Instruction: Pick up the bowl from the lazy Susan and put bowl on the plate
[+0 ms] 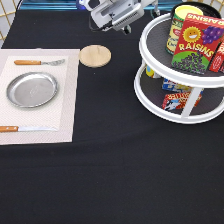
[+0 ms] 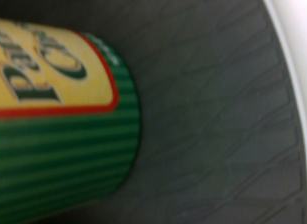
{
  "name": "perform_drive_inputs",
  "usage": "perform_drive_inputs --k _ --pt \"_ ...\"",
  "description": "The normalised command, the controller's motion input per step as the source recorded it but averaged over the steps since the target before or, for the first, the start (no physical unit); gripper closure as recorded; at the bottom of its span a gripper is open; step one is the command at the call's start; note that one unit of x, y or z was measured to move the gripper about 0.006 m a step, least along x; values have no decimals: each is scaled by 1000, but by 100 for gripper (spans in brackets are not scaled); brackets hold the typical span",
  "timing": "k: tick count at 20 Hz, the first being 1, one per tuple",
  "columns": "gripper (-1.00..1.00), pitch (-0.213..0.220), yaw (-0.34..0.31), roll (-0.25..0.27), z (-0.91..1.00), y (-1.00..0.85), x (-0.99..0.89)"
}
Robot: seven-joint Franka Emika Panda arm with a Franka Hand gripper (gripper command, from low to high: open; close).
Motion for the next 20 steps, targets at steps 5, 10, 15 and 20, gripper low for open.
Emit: perform_drive_inputs --k 5,10,15,20 --pt "-100 -79 -24 -48 -377 105 -368" --pt "-100 -81 -3 -42 -264 -25 -121" --pt "-100 -52 0 -34 -169 -12 15" --pt "-100 -28 0 -12 -163 0 151"
